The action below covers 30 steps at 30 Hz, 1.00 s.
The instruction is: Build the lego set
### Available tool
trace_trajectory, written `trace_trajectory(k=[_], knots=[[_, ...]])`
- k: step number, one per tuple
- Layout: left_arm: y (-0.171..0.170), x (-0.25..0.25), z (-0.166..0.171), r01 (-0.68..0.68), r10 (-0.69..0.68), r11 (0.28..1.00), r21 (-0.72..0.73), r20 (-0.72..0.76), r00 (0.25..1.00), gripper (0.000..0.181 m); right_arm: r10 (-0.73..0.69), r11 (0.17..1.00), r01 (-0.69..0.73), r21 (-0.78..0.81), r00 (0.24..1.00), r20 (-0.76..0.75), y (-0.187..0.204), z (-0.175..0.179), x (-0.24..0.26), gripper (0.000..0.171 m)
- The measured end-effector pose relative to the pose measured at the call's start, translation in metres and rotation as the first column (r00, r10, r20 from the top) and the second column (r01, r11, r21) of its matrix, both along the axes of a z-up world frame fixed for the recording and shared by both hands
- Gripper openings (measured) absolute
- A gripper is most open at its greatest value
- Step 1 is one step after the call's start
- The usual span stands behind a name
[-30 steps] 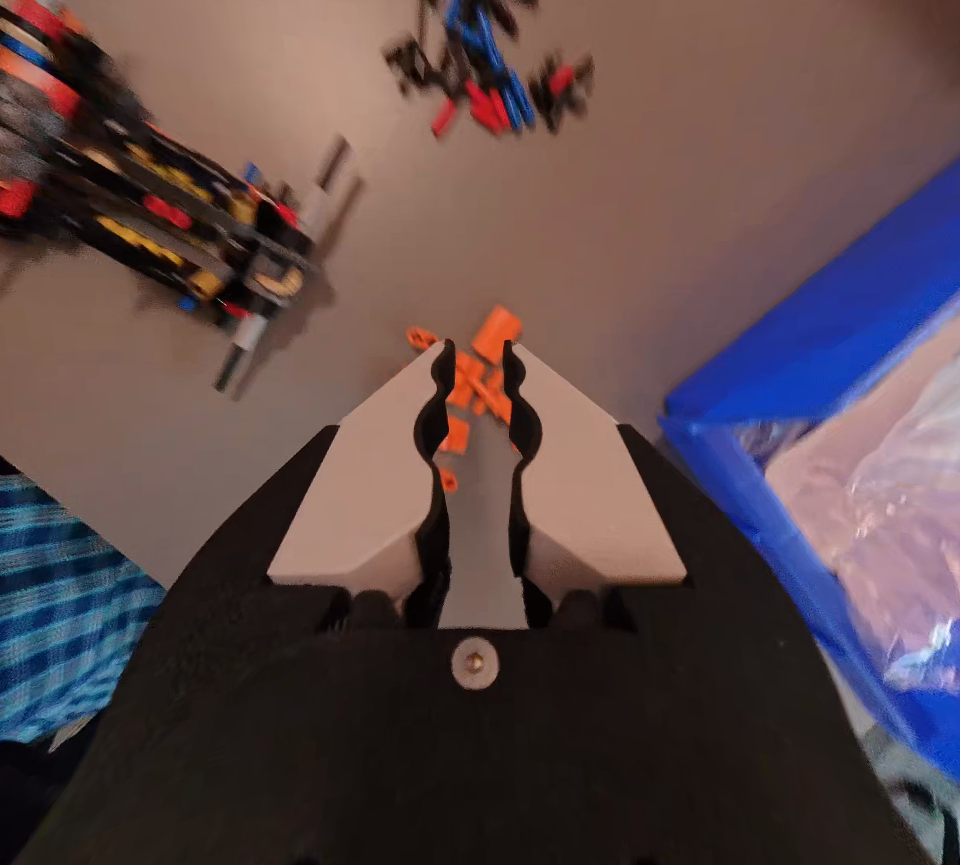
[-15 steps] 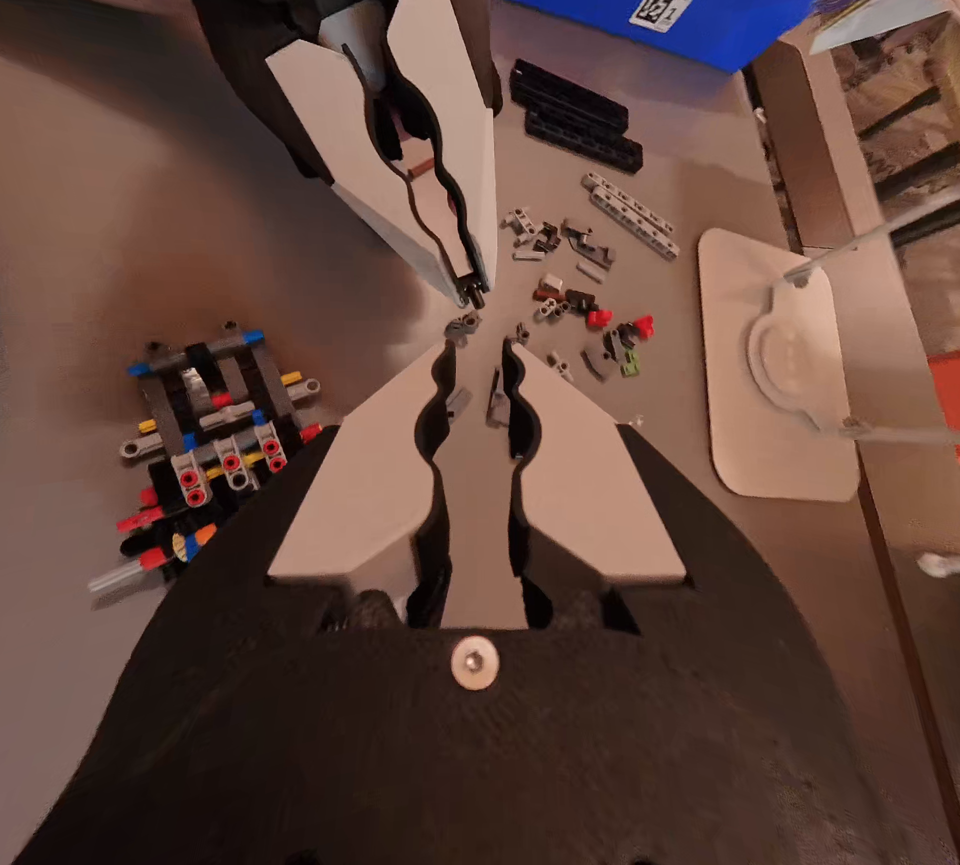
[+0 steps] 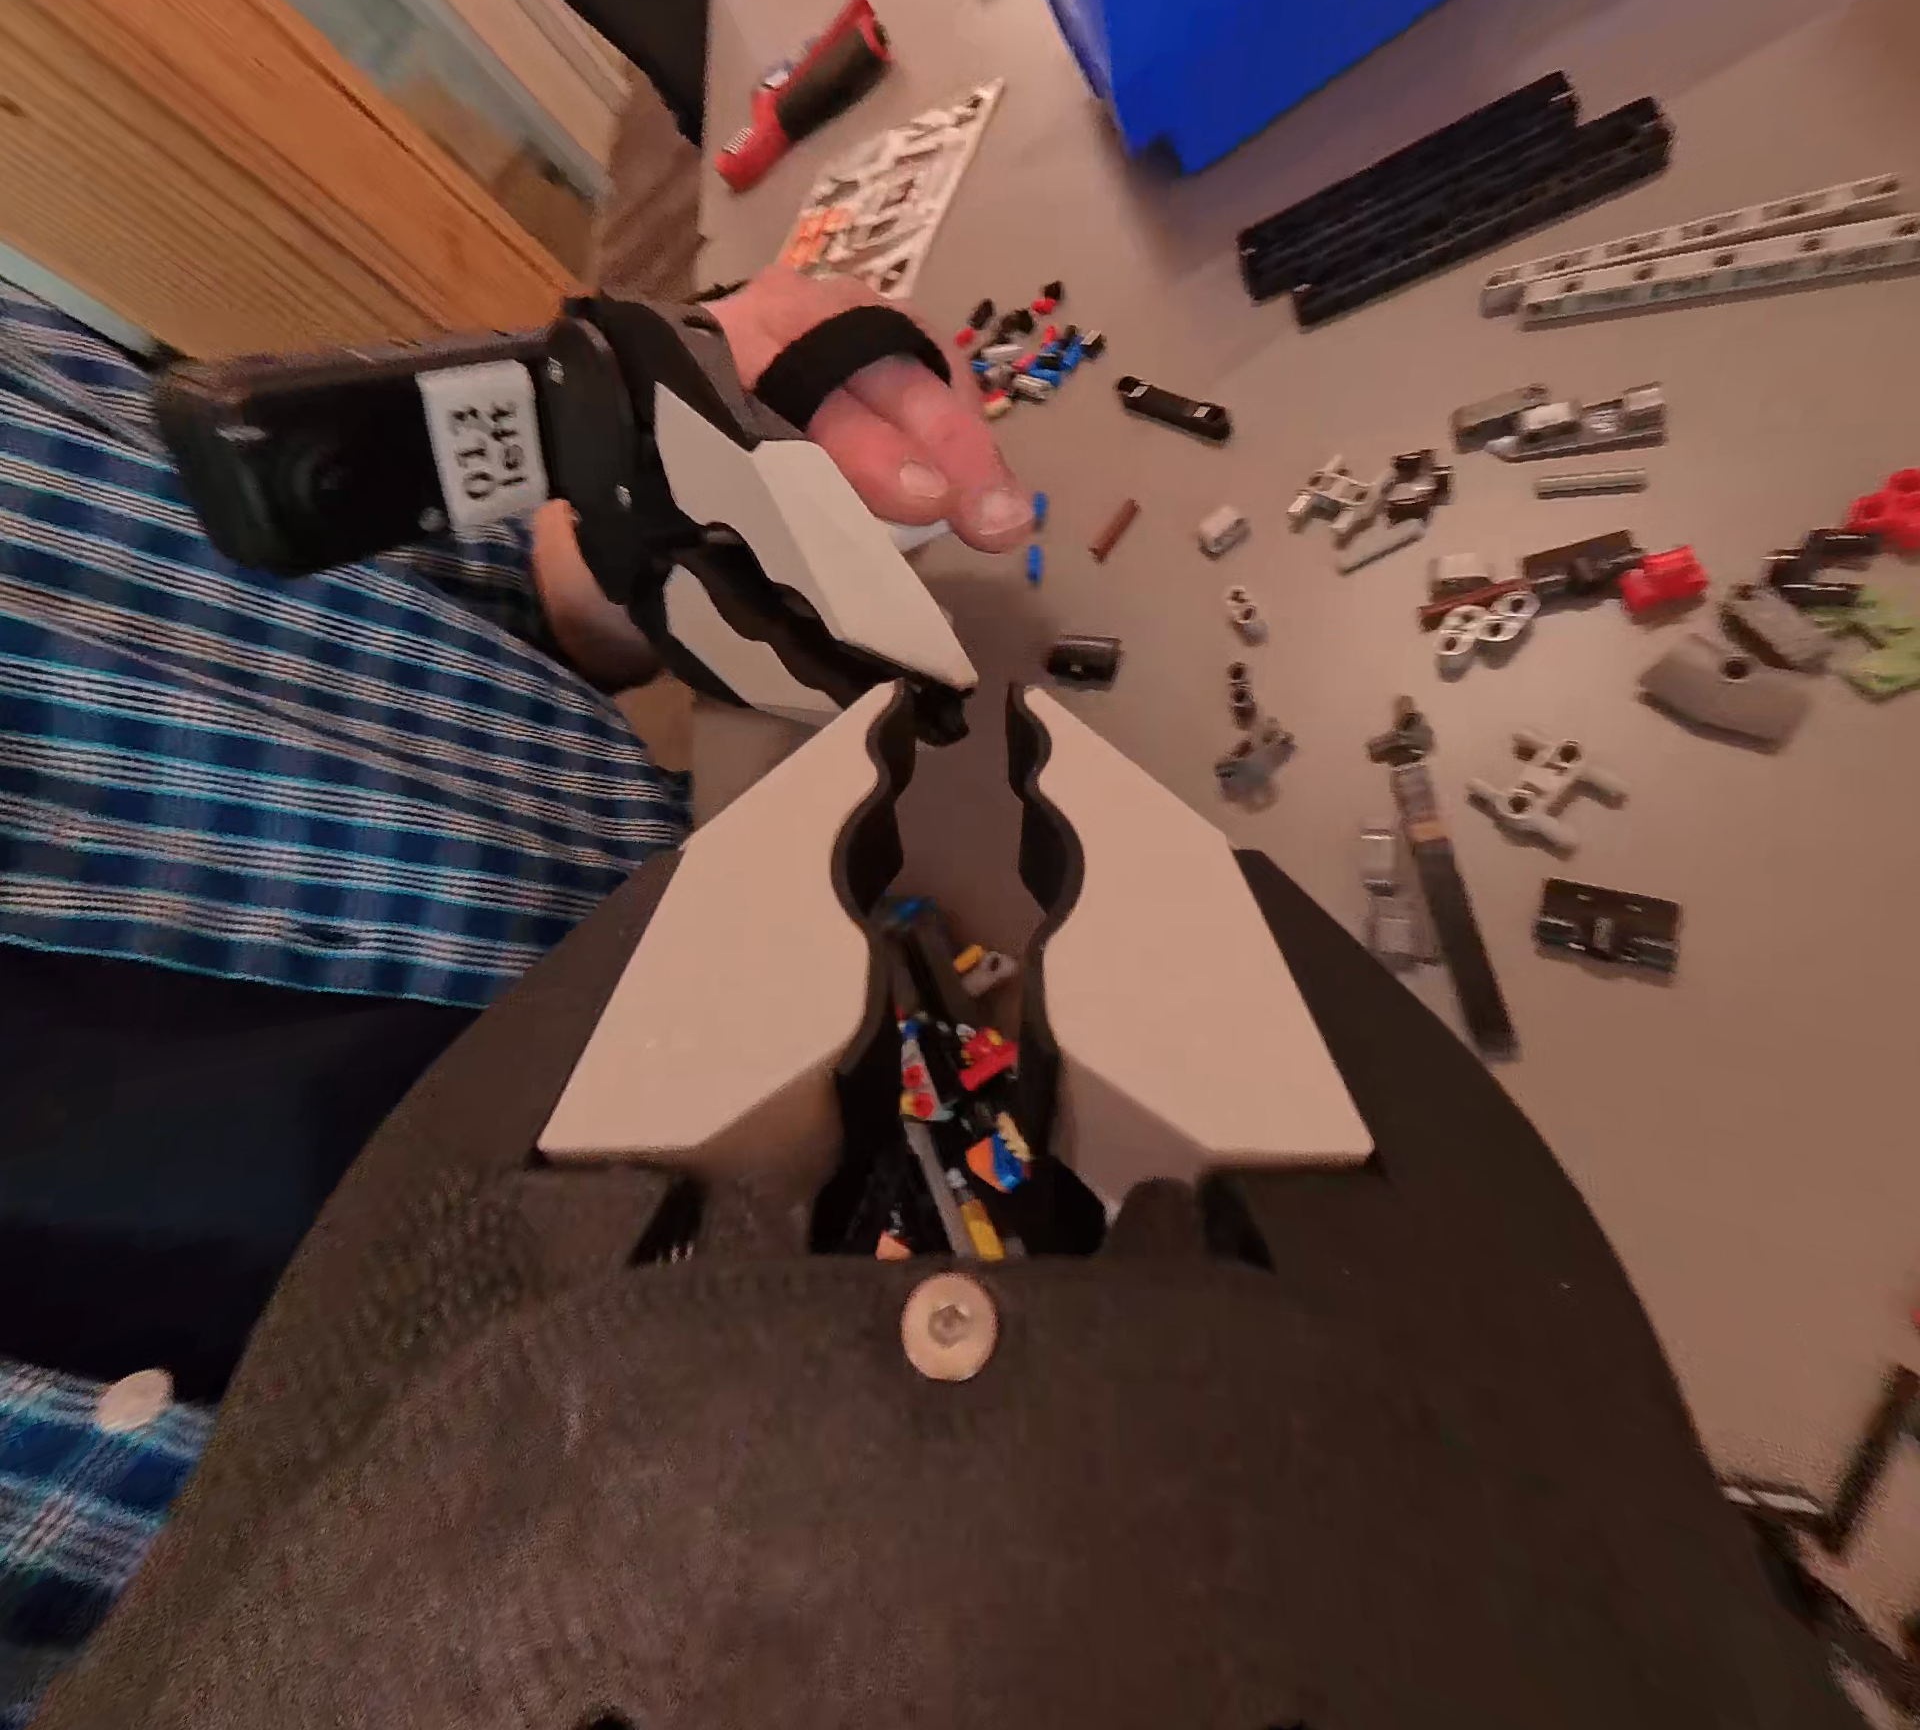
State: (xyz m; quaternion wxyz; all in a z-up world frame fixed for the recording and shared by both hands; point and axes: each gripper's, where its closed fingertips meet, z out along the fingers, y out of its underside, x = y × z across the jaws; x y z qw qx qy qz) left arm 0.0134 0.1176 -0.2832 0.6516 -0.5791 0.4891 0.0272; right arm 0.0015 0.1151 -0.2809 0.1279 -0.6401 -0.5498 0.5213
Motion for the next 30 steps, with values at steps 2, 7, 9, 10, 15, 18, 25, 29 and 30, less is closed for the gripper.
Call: trace_trajectory(k=[2, 7, 9, 10, 15, 18, 25, 29, 30], knots=[[-0.002, 0.002, 0.004, 0.003, -0.003, 1.000, 0.030, 0.003, 1.000, 0.005, 0.029, 0.997, -0.030, -0.071, 0.999, -0.017, -0.006, 0.004, 0.000, 0.011], [-0.004, 0.006, 0.013, -0.006, 0.004, 0.996, 0.088, 0.019, 1.000, 0.005, 0.040, 0.990, -0.049, -0.135, 0.997, -0.066, -0.010, 0.012, 0.004, 0.004], [-0.004, 0.006, 0.015, -0.012, 0.009, 0.995, 0.096, 0.024, 1.000, 0.005, 0.036, 0.990, -0.046, -0.137, 0.997, -0.074, -0.010, 0.013, 0.005, 0.004], [-0.003, 0.006, 0.016, -0.015, 0.012, 0.995, 0.094, 0.031, 0.999, 0.005, 0.030, 0.990, -0.041, -0.136, 0.996, -0.083, -0.009, 0.014, 0.005, 0.004], [0.001, 0.000, 0.017, -0.050, 0.046, 0.996, 0.074, 0.049, 0.998, 0.006, 0.004, 0.995, -0.012, -0.100, 0.997, -0.074, -0.005, 0.015, 0.000, 0.004], [0.003, -0.007, 0.018, -0.081, 0.080, 0.995, 0.053, 0.035, 0.996, 0.008, -0.015, 0.998, 0.011, -0.058, 0.998, -0.069, 0.000, 0.017, -0.004, 0.003], [0.005, -0.066, 0.029, -0.193, 0.193, 0.981, -0.015, 0.025, 0.981, 0.011, -0.065, 0.994, 0.066, 0.088, 0.998, -0.003, 0.017, 0.015, 0.000, 0.003], [-0.001, -0.130, 0.015, -0.272, 0.273, 0.940, -0.207, -0.028, 0.962, 0.012, -0.025, 0.968, -0.014, 0.251, 0.988, 0.152, 0.012, -0.014, 0.000, 0.003], [-0.002, -0.148, 0.008, -0.320, 0.314, 0.917, -0.239, -0.063, 0.947, 0.012, -0.007, 0.960, -0.047, 0.277, 0.981, 0.193, 0.009, -0.022, -0.002, 0.003]])
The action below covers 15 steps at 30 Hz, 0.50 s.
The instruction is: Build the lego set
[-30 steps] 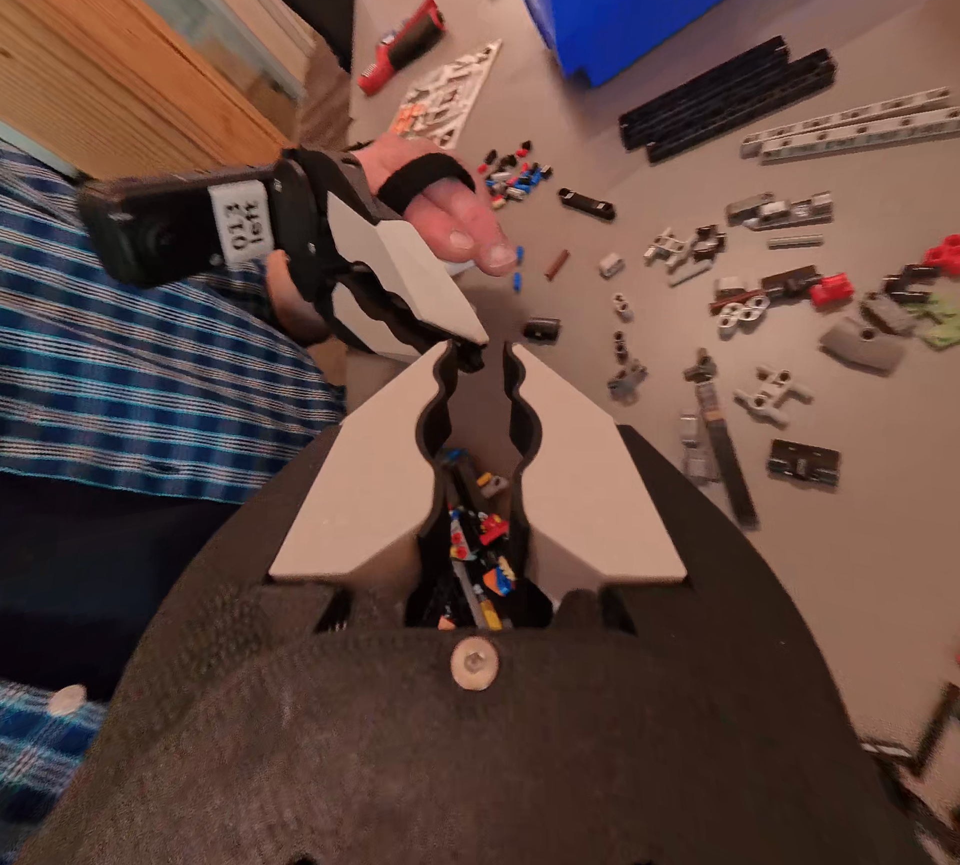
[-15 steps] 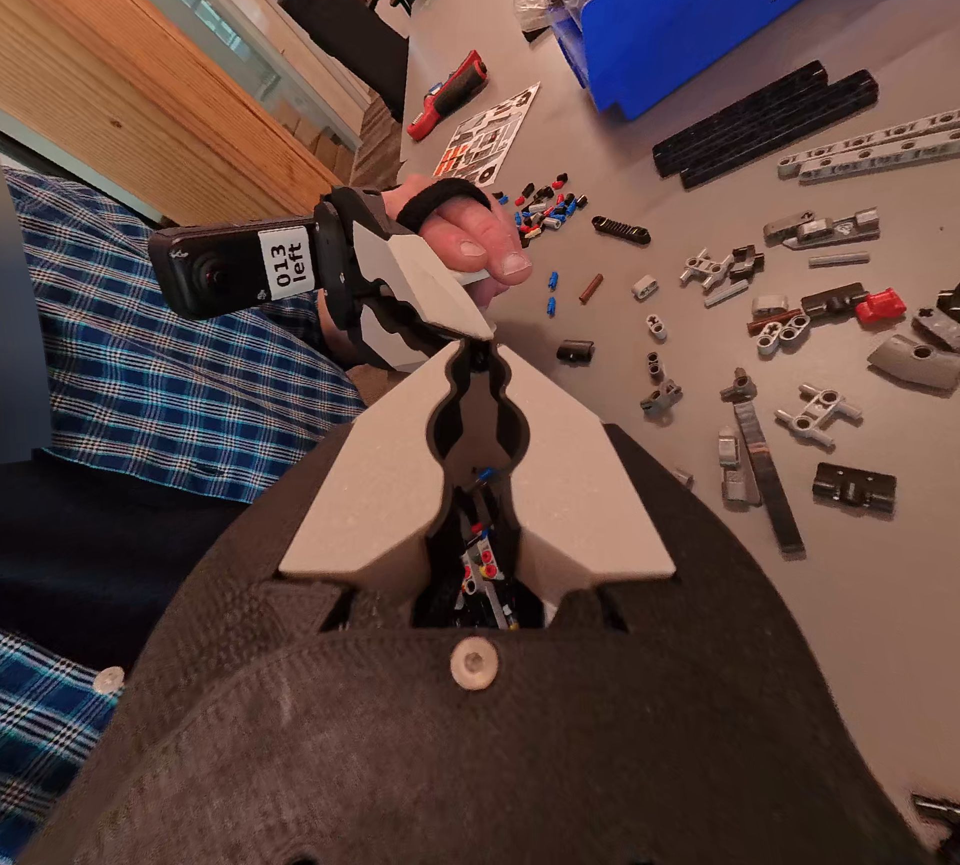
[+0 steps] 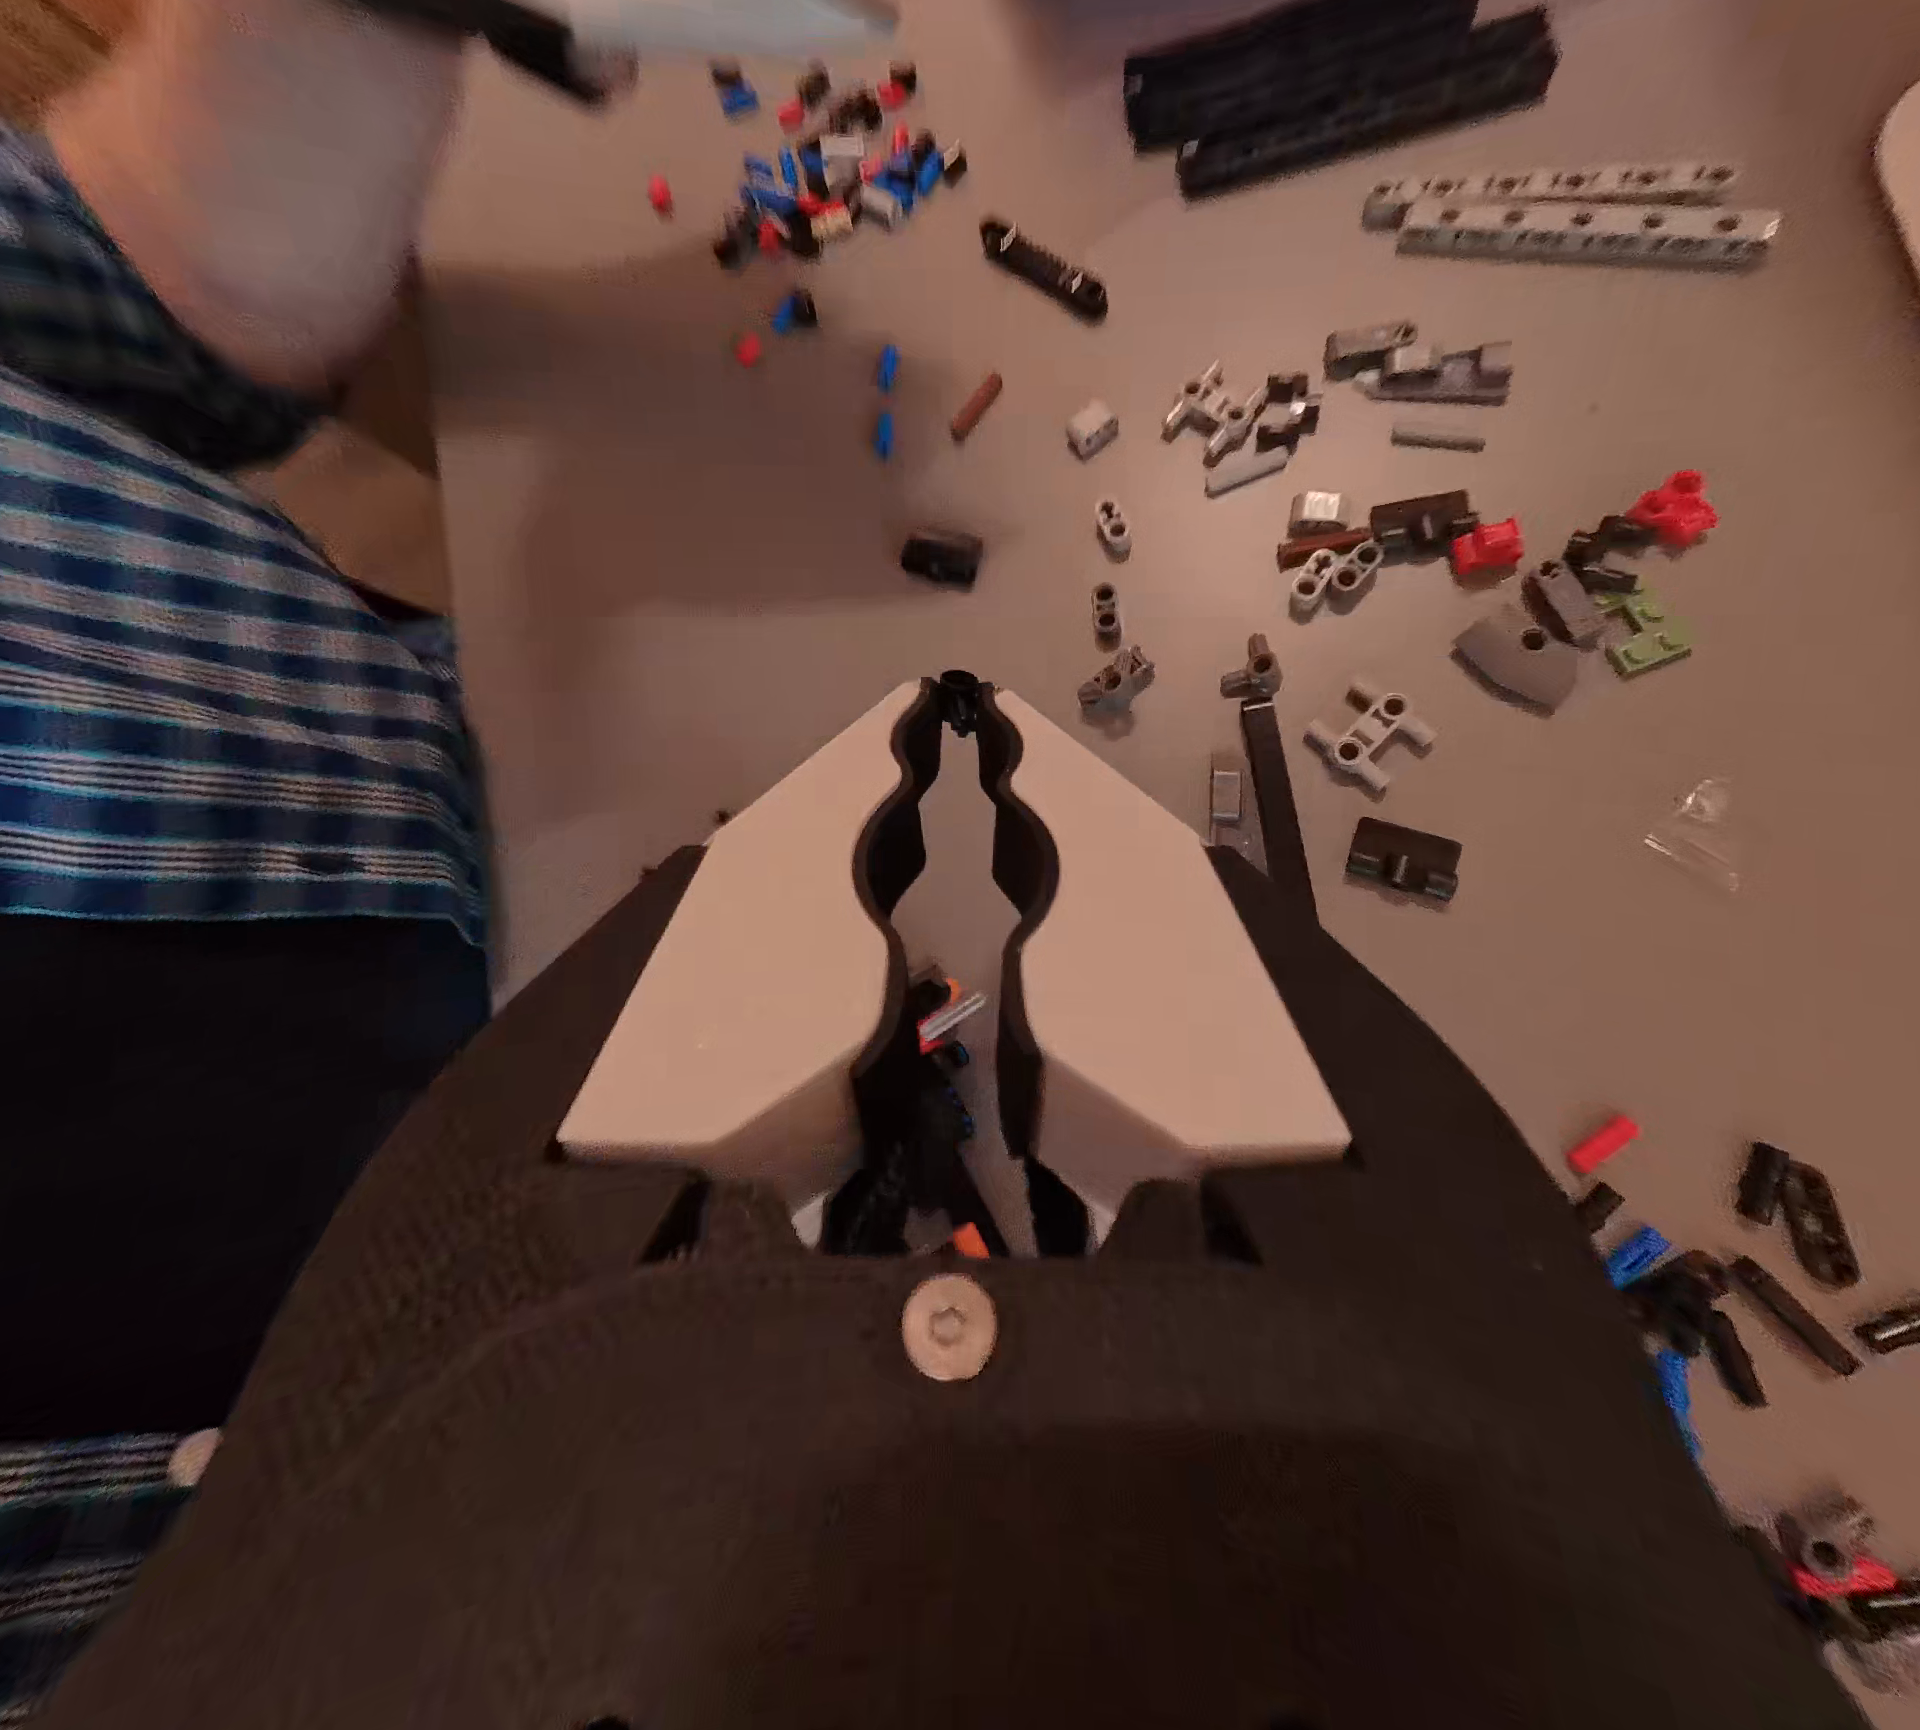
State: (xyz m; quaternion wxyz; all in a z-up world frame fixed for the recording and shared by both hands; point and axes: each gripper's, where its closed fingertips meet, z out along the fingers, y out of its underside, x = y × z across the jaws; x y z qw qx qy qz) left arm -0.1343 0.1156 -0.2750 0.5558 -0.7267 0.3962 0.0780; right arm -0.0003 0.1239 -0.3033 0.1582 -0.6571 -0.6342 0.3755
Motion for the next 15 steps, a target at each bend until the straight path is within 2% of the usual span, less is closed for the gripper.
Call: trace_trajectory(k=[4, 6, 9, 12, 15], knots=[[-0.010, -0.040, -0.046, -0.110, 0.093, 0.968, -0.226, -0.086, 0.992, 0.012, 0.085, 0.988, -0.105, 0.112, 0.982, 0.166, -0.011, -0.035, -0.007, 0.004], [-0.011, -0.044, -0.065, -0.136, 0.107, 0.946, -0.293, -0.115, 0.988, 0.014, 0.106, 0.977, -0.146, 0.156, 0.965, 0.241, -0.011, -0.052, -0.009, 0.004], [-0.016, -0.040, -0.088, -0.126, 0.083, 0.908, -0.399, -0.122, 0.989, 0.020, 0.130, 0.975, -0.173, 0.142, 0.954, 0.269, -0.017, -0.065, -0.014, 0.004], [-0.014, -0.048, -0.097, -0.157, 0.102, 0.892, -0.425, -0.149, 0.984, 0.020, 0.138, 0.971, -0.186, 0.152, 0.950, 0.281, -0.018, -0.070, -0.016, 0.004], [-0.009, -0.052, -0.102, -0.178, 0.114, 0.886, -0.427, -0.170, 0.979, 0.013, 0.149, 0.968, -0.199, 0.154, 0.945, 0.290, -0.020, -0.074, -0.017, 0.005]])
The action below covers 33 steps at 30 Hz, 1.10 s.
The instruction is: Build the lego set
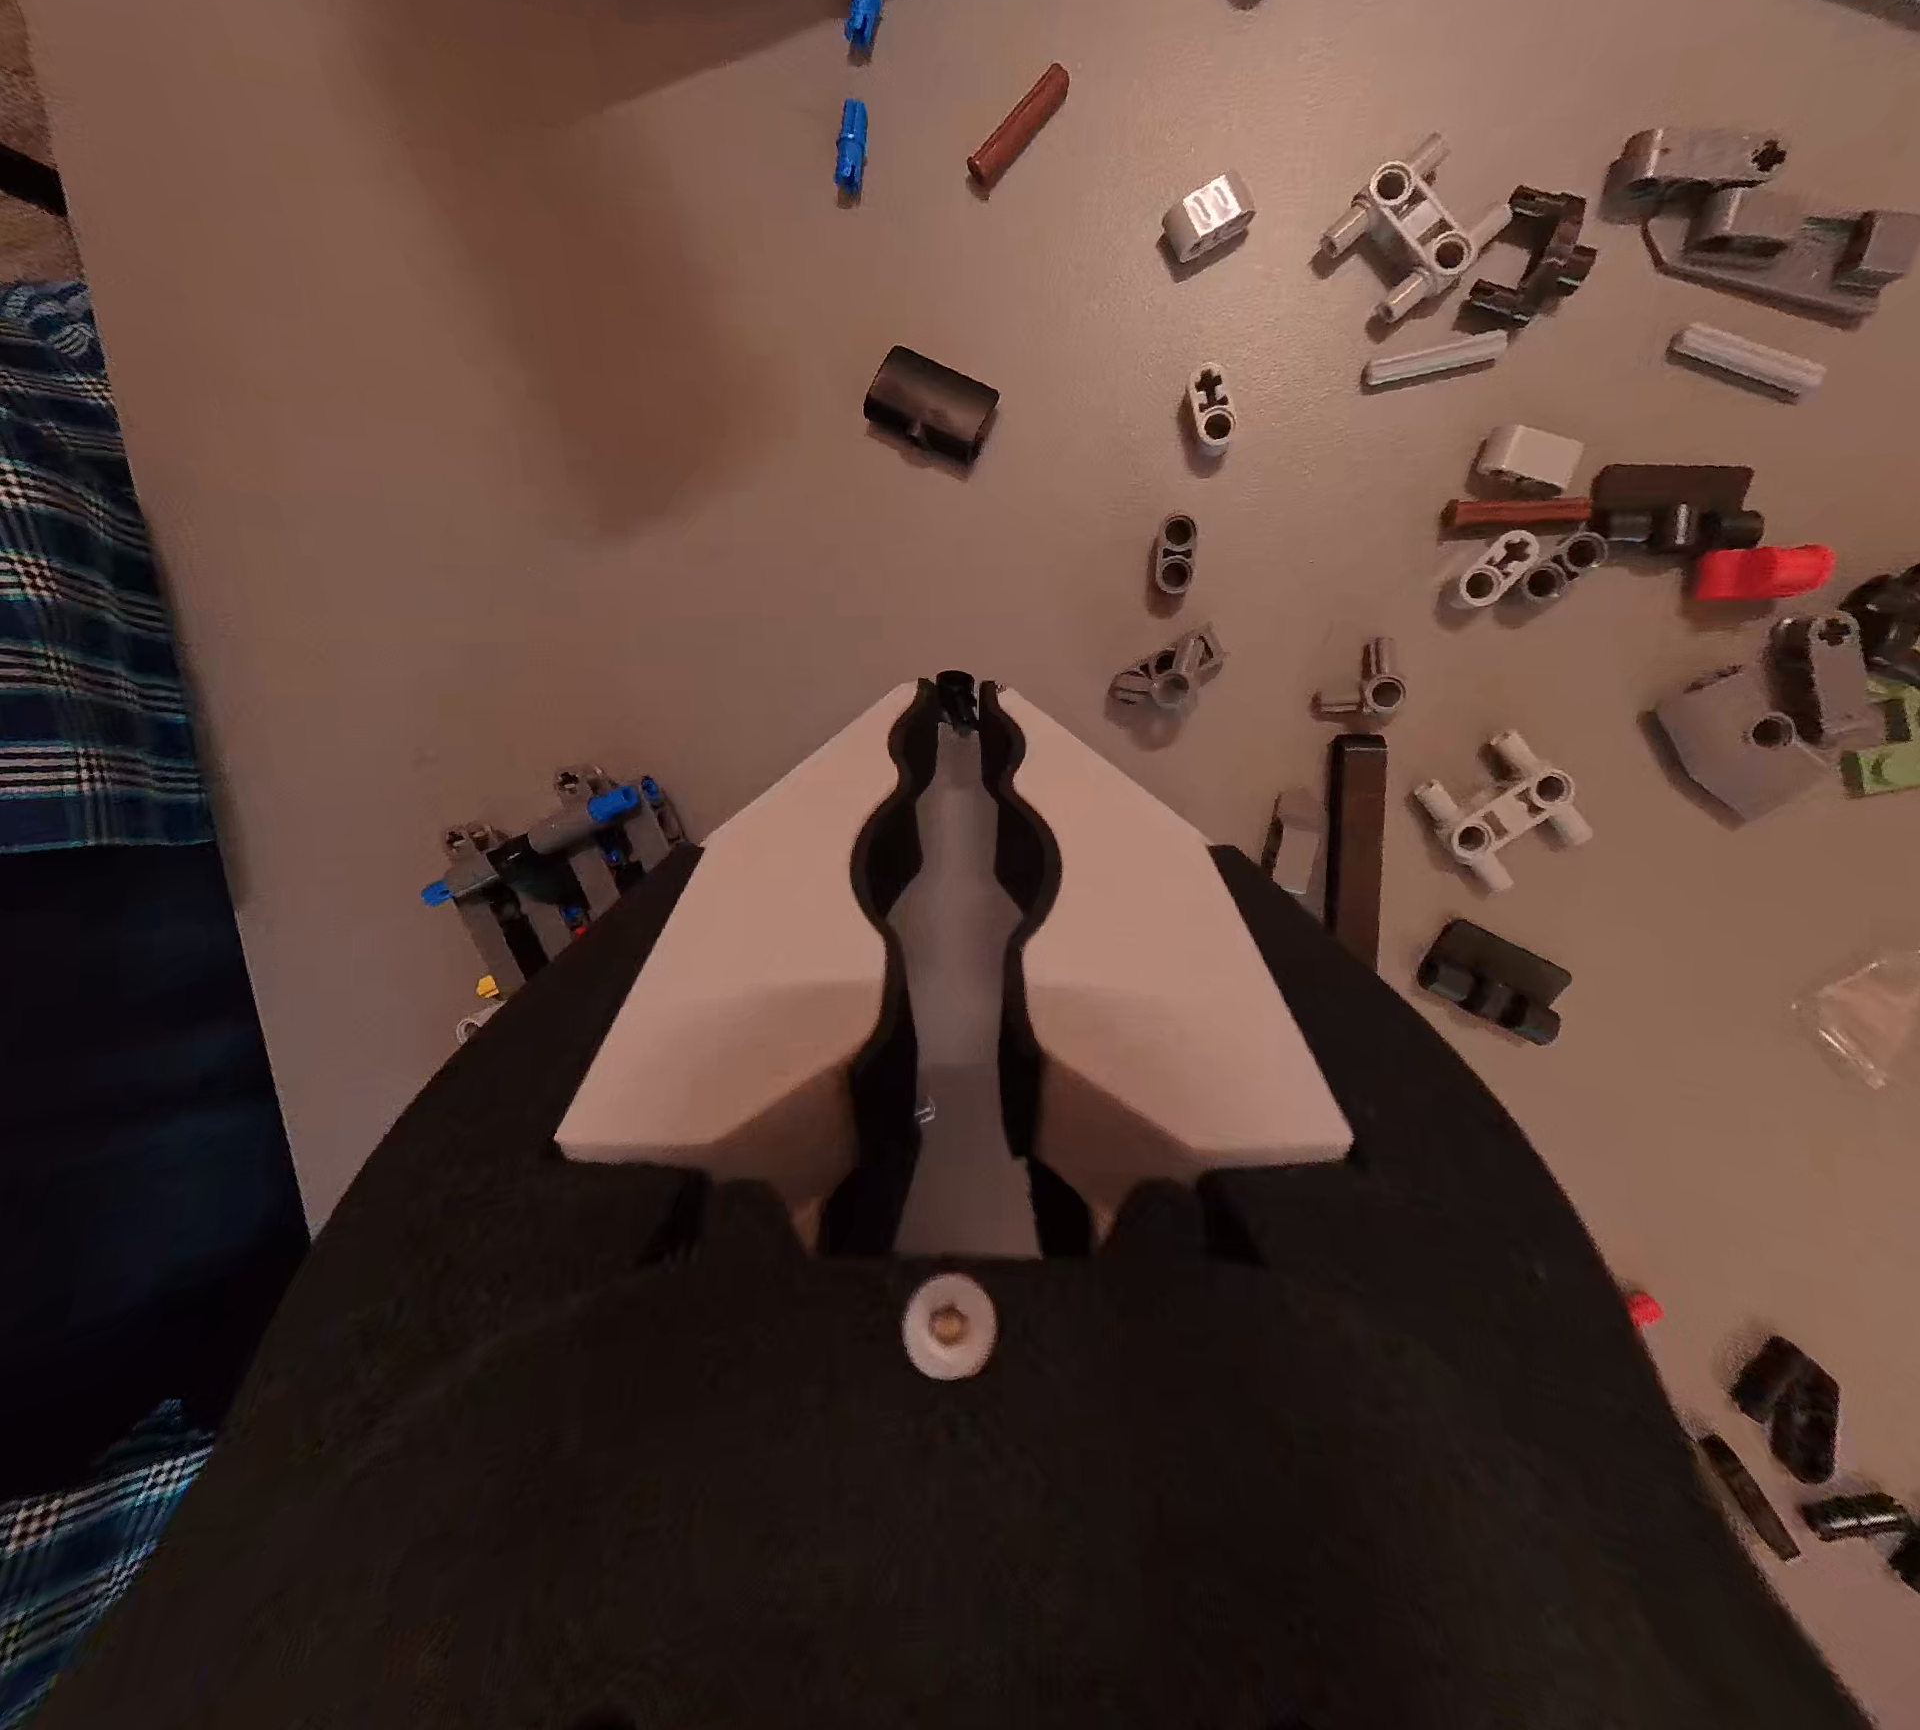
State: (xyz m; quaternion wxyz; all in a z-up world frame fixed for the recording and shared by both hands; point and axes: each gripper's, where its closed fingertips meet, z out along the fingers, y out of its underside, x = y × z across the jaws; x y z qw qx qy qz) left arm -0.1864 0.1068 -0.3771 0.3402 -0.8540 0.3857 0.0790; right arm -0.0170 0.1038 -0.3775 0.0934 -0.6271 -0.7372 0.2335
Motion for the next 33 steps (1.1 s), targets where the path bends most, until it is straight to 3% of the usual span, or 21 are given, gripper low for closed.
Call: trace_trajectory(k=[2, 9, 11, 19, 23, 26, 29, 33], knots=[[0.004, -0.006, -0.006, -0.016, 0.015, 1.000, -0.006, -0.052, 0.999, 0.000, 0.009, 1.000, -0.009, 0.005, 1.000, 0.004, -0.001, -0.002, 0.000, 0.005], [0.010, -0.006, -0.012, -0.051, 0.048, 0.998, -0.026, -0.088, 0.995, 0.000, 0.000, 1.000, -0.001, -0.001, 0.999, -0.037, 0.002, 0.003, 0.005, 0.003], [0.009, -0.005, -0.007, -0.055, 0.054, 0.998, -0.025, -0.041, 0.998, 0.000, 0.000, 1.000, -0.001, -0.010, 0.999, -0.049, 0.002, 0.005, 0.008, 0.005], [-0.005, -0.012, 0.002, 0.005, -0.006, 0.999, -0.033, -0.031, 1.000, 0.007, -0.030, 0.999, 0.027, -0.027, 0.994, -0.108, 0.010, 0.020, 0.016, 0.021], [0.004, -0.017, 0.026, -0.008, 0.004, 0.994, 0.108, 0.031, 1.000, 0.006, -0.093, 0.996, 0.091, -0.018, 0.980, -0.177, 0.031, 0.043, 0.017, 0.037], [0.014, -0.020, 0.056, -0.013, -0.014, 0.956, 0.293, 0.092, 0.996, 0.003, -0.114, 0.993, 0.118, 0.007, 0.972, -0.204, 0.046, 0.058, 0.007, 0.040], [0.020, -0.033, 0.079, -0.054, -0.019, 0.907, 0.418, 0.169, 0.985, 0.000, -0.125, 0.988, 0.141, 0.064, 0.969, -0.211, 0.065, 0.067, -0.017, 0.032], [0.026, -0.044, 0.075, -0.039, -0.019, 0.887, 0.461, 0.119, 0.993, 0.000, -0.127, 0.980, 0.155, 0.122, 0.970, -0.208, 0.085, 0.065, -0.068, 0.016]])
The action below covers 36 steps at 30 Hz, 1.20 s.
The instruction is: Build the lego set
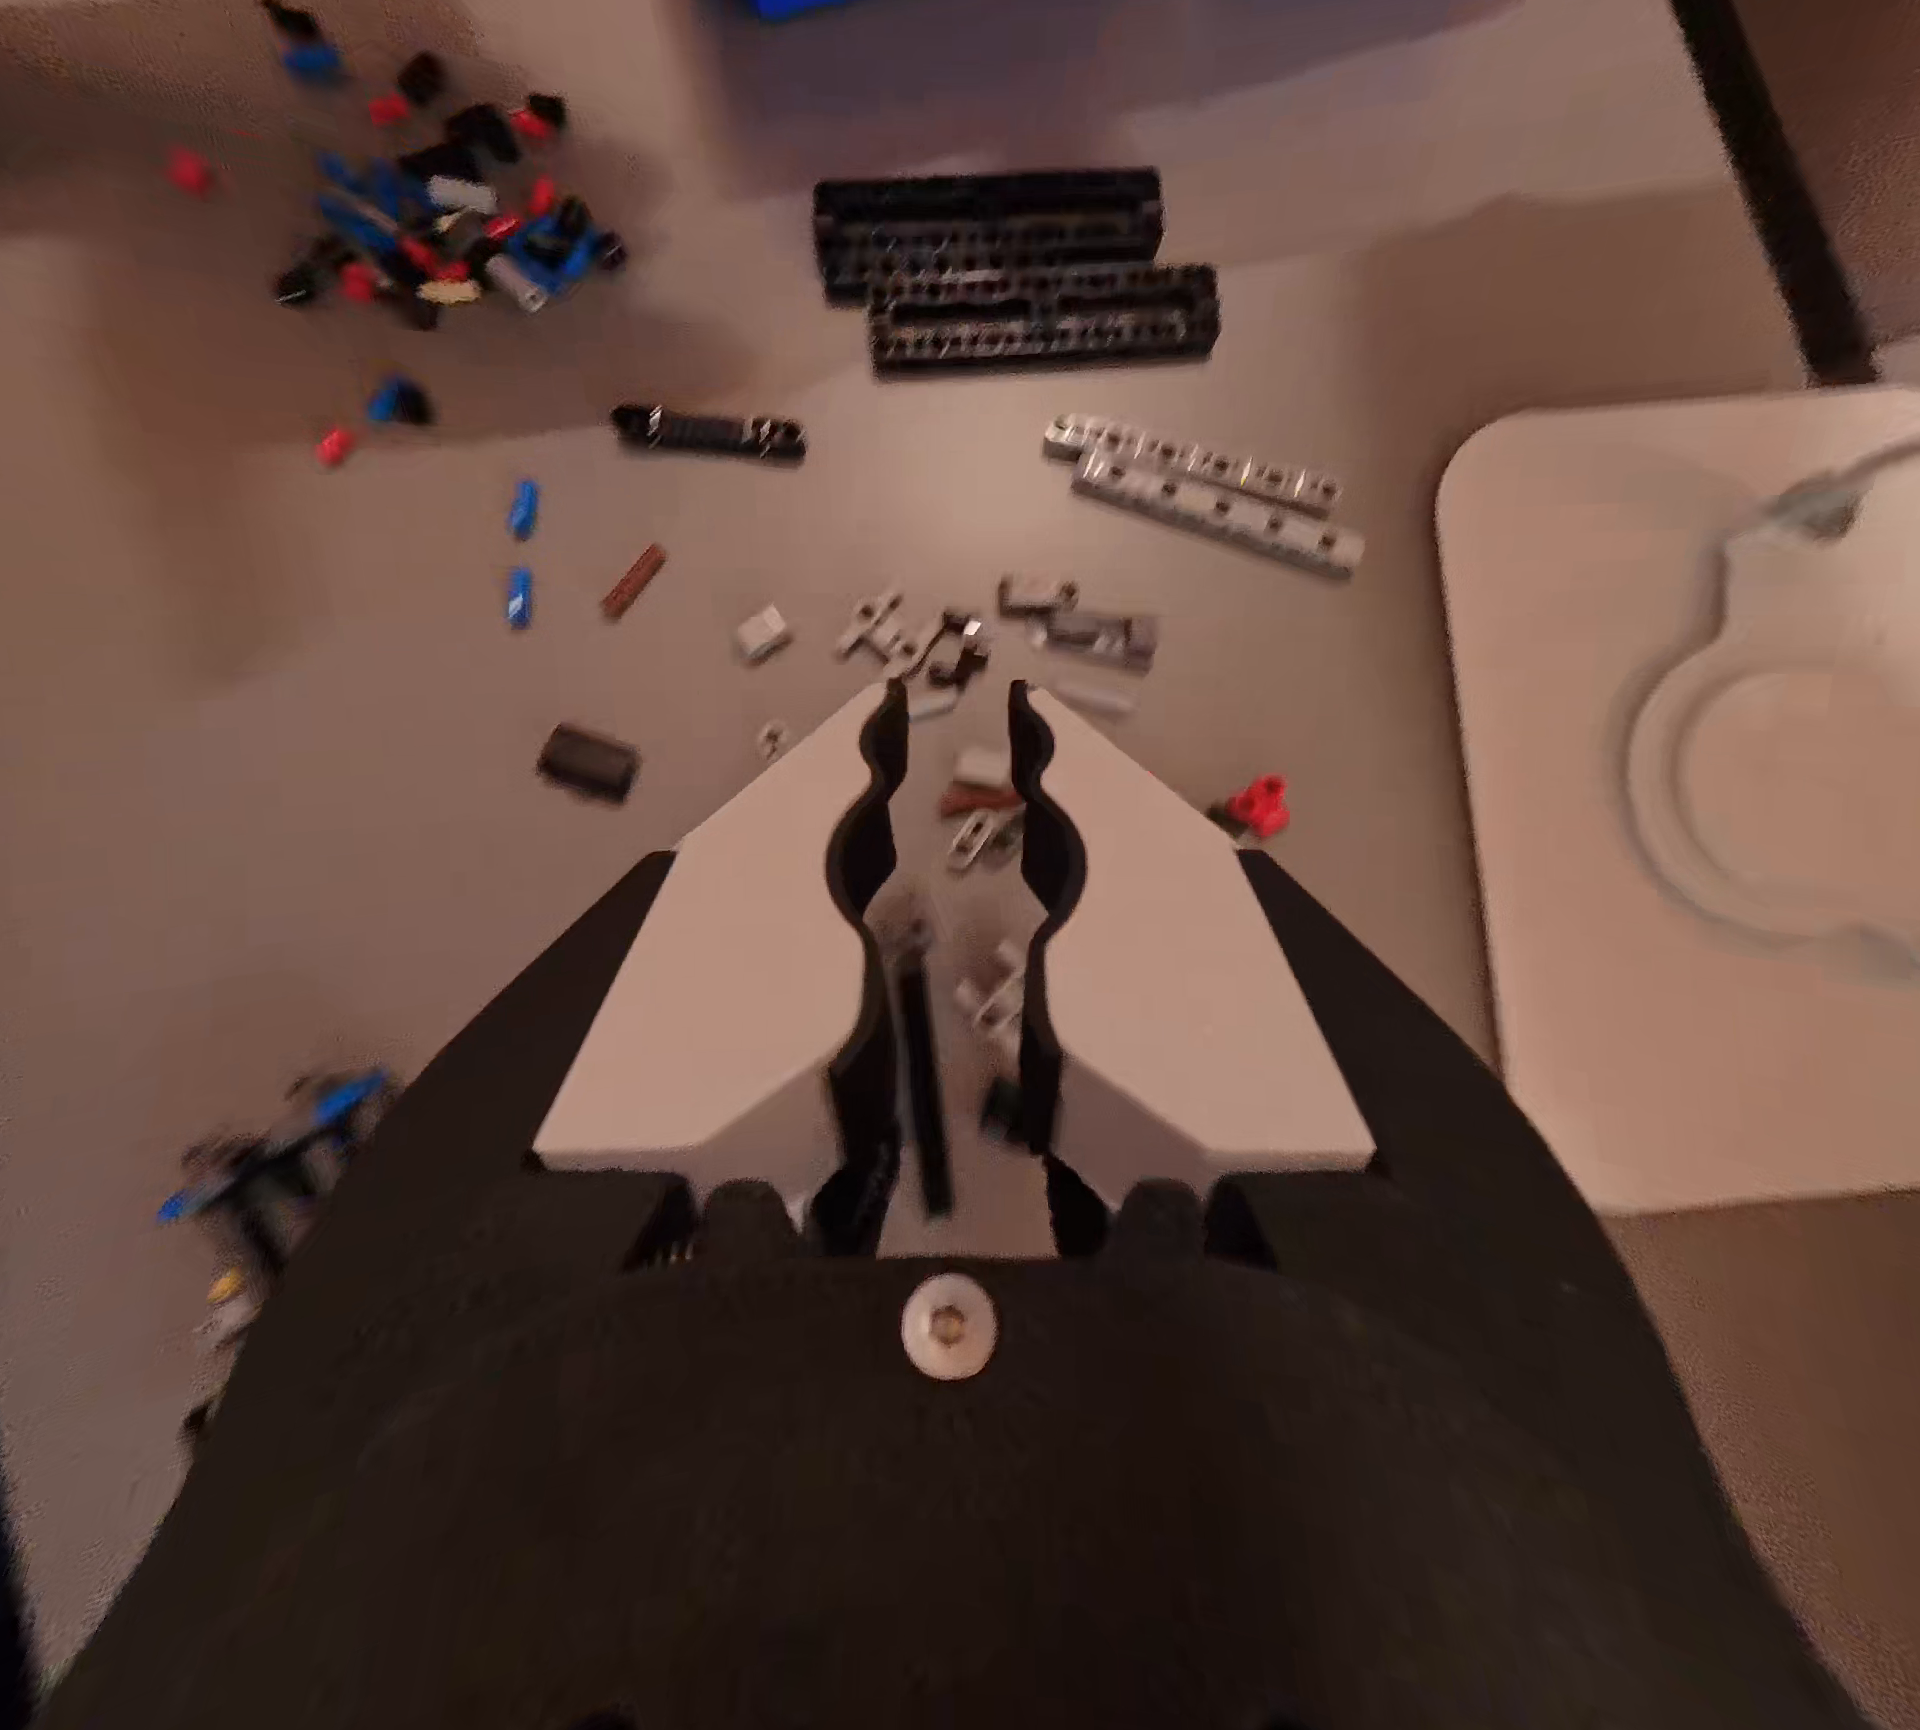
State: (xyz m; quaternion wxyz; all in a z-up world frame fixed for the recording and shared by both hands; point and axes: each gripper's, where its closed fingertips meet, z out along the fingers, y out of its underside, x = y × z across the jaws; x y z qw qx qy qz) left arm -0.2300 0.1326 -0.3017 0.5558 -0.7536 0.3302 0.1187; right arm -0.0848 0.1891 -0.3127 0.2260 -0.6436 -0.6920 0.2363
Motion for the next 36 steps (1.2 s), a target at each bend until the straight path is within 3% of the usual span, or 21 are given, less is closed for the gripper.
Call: trace_trajectory(k=[5, 14, 20, 27, 31, 36], knots=[[-0.002, 0.011, -0.011, 0.026, -0.025, 0.999, 0.026, -0.029, 0.999, 0.000, 0.009, 0.991, -0.019, 0.134, 0.997, 0.075, 0.030, -0.029, -0.056, 0.000], [-0.007, 0.012, -0.008, 0.046, -0.046, 0.998, 0.034, -0.001, 0.999, 0.000, 0.006, 0.977, -0.048, 0.207, 0.979, 0.201, 0.065, -0.073, -0.092, 0.000], [-0.009, 0.010, -0.003, 0.038, -0.037, 0.998, 0.049, -0.019, 0.999, 0.000, 0.069, 0.977, -0.105, 0.183, 0.978, 0.195, 0.053, -0.074, -0.094, 0.000], [-0.008, 0.009, -0.007, 0.035, -0.034, 0.998, 0.042, -0.024, 0.999, 0.000, 0.255, 0.943, -0.288, 0.167, 0.947, 0.196, 0.018, -0.074, -0.102, 0.000], [-0.008, 0.006, -0.007, 0.025, -0.024, 0.999, 0.046, -0.029, 0.999, 0.000, 0.249, 0.943, -0.277, 0.185, 0.955, 0.158, 0.019, -0.062, -0.106, 0.003], [-0.008, 0.005, -0.004, 0.024, -0.023, 0.998, 0.052, -0.030, 0.999, 0.000, 0.219, 0.926, -0.278, 0.257, 0.947, 0.233, 0.055, -0.051, -0.083, 0.011]])
